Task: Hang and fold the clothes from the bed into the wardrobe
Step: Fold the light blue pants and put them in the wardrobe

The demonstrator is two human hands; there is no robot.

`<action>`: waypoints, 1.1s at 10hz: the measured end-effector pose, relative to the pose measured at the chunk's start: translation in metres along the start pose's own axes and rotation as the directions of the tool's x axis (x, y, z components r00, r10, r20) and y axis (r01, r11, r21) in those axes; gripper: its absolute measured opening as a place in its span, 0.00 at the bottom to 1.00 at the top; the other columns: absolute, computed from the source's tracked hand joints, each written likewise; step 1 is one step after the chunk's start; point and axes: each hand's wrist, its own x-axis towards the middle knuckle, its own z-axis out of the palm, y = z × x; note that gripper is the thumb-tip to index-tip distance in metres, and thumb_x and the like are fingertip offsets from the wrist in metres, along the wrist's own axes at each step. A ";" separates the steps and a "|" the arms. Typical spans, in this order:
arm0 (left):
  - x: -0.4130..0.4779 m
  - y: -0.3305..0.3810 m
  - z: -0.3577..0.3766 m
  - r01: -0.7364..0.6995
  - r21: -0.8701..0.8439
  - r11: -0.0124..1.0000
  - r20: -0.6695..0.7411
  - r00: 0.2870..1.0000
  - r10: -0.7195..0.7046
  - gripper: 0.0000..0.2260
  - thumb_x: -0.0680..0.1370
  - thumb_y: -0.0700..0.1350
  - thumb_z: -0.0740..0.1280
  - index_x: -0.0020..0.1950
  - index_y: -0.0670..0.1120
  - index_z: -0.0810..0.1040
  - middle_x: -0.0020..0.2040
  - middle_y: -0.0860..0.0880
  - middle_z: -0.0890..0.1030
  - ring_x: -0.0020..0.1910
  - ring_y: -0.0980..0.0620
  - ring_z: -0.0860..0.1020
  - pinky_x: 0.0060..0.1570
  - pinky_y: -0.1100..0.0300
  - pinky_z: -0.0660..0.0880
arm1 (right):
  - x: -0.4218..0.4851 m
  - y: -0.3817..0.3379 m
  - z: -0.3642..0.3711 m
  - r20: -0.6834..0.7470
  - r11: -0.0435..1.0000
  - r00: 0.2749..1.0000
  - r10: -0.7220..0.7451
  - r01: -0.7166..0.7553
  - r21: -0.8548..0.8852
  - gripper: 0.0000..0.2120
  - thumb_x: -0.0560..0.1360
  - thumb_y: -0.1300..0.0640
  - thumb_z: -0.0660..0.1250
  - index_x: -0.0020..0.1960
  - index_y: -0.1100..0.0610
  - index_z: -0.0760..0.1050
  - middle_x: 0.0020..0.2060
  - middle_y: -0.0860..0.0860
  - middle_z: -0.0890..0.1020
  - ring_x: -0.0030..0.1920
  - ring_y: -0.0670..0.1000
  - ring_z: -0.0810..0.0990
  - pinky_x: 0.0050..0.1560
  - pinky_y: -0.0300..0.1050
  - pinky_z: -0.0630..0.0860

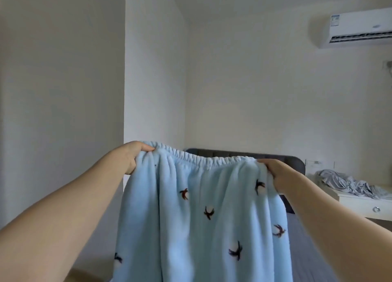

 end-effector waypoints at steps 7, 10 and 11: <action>-0.080 -0.005 0.114 -0.633 -0.003 0.774 0.223 0.754 0.617 0.34 0.71 0.40 0.71 0.68 0.53 0.55 0.55 0.53 0.69 0.54 0.54 0.71 0.51 0.61 0.69 | -0.070 0.009 0.074 0.668 0.942 0.704 -0.242 0.336 -0.013 0.16 0.78 0.56 0.56 0.56 0.66 0.75 0.54 0.55 0.76 0.51 0.55 0.76 0.55 0.47 0.70; -0.072 0.015 0.084 -0.560 -0.190 0.806 0.055 0.814 0.579 0.14 0.59 0.31 0.60 0.40 0.46 0.68 0.36 0.49 0.70 0.33 0.54 0.70 0.26 0.71 0.69 | -0.070 0.000 0.065 0.624 0.158 0.600 -0.500 0.772 -0.616 0.10 0.69 0.52 0.71 0.46 0.43 0.72 0.43 0.42 0.77 0.56 0.49 0.73 0.59 0.47 0.67; -0.070 0.021 0.071 -0.538 -0.238 0.809 0.088 0.817 0.569 0.17 0.68 0.24 0.54 0.42 0.46 0.68 0.37 0.48 0.71 0.33 0.53 0.71 0.26 0.70 0.71 | -0.066 0.003 0.057 0.623 -0.080 0.674 -0.397 0.651 -0.755 0.16 0.66 0.38 0.71 0.45 0.47 0.73 0.45 0.46 0.73 0.56 0.51 0.66 0.54 0.48 0.58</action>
